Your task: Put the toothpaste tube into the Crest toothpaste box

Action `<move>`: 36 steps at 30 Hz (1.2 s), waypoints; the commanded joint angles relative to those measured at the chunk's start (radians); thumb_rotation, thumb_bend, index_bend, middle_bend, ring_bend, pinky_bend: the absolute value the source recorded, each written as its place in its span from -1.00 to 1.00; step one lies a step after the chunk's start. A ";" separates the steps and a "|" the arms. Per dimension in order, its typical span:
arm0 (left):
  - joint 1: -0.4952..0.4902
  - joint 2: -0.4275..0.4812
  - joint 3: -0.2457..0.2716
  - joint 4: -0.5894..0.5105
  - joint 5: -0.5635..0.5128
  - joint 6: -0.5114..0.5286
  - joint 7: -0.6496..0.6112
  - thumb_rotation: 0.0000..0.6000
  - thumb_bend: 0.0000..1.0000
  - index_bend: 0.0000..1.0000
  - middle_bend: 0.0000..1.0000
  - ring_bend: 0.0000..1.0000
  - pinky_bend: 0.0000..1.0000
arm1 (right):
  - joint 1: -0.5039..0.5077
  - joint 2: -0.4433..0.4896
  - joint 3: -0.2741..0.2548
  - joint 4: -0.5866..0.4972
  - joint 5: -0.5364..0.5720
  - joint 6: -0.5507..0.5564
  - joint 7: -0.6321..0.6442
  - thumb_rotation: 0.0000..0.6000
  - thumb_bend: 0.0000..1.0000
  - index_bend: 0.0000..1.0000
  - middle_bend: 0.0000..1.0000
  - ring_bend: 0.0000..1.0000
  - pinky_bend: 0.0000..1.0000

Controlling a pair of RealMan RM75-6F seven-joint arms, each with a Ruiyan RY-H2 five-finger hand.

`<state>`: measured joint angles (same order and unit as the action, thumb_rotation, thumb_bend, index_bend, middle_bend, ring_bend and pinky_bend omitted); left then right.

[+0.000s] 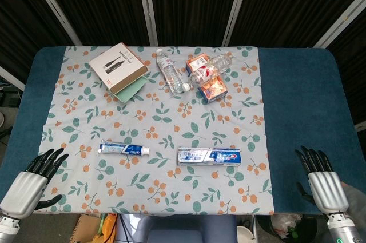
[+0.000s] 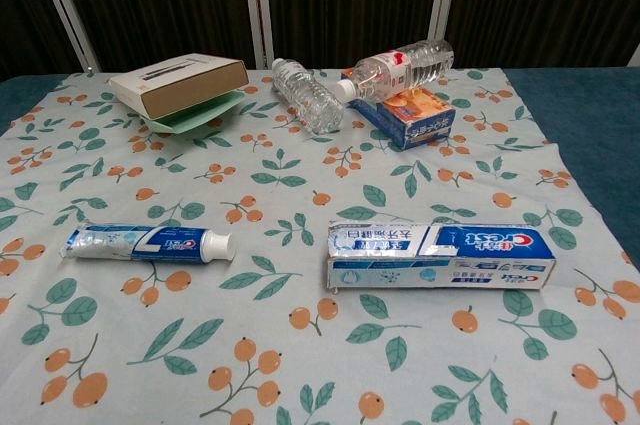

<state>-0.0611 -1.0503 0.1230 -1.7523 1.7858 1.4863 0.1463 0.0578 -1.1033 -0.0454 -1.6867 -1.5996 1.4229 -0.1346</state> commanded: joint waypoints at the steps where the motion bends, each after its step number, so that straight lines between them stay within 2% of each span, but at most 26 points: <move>1: 0.000 0.000 0.000 -0.001 -0.001 0.000 0.000 1.00 -0.94 -0.94 -0.98 -0.93 -0.72 | -0.001 0.001 0.000 0.000 -0.003 0.003 0.005 1.00 -0.23 -1.00 -1.00 -1.00 -0.95; 10: 0.001 -0.004 -0.002 0.001 -0.002 0.001 0.007 1.00 -1.00 -0.94 -0.98 -0.93 -0.72 | 0.004 -0.002 0.000 -0.015 -0.022 0.009 0.009 1.00 -0.23 -1.00 -1.00 -1.00 -0.95; 15: -0.001 -0.003 -0.002 -0.002 -0.007 -0.004 0.005 1.00 -1.00 -0.94 -0.98 -0.93 -0.72 | 0.029 -0.023 0.031 -0.062 -0.018 0.001 -0.007 1.00 -0.23 -1.00 -1.00 -1.00 -0.95; 19: -0.004 0.004 -0.002 -0.011 -0.013 -0.013 -0.001 1.00 -1.00 -0.94 -0.98 -0.93 -0.73 | 0.083 -0.069 0.079 -0.125 0.019 -0.056 -0.059 1.00 -0.23 -1.00 -1.00 -1.00 -0.95; 28: -0.015 0.022 0.007 -0.024 -0.009 -0.034 -0.008 1.00 -1.00 -0.95 -0.98 -0.93 -0.72 | 0.244 -0.224 0.167 -0.235 0.238 -0.287 -0.282 1.00 -0.23 -1.00 -1.00 -1.00 -0.95; 33: -0.020 0.035 0.009 -0.031 -0.016 -0.044 -0.027 1.00 -1.00 -0.95 -0.98 -0.93 -0.72 | 0.322 -0.337 0.182 -0.226 0.371 -0.366 -0.419 1.00 -0.23 -1.00 -1.00 -1.00 -0.95; 36: -0.025 0.045 0.010 -0.038 -0.025 -0.055 -0.036 1.00 -1.00 -0.95 -0.98 -0.93 -0.72 | 0.355 -0.401 0.184 -0.198 0.423 -0.376 -0.486 1.00 -0.23 -1.00 -0.96 -1.00 -0.95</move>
<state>-0.0843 -1.0078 0.1324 -1.7886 1.7630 1.4331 0.1125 0.3773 -1.4565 0.1300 -1.9021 -1.2145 1.0699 -0.5718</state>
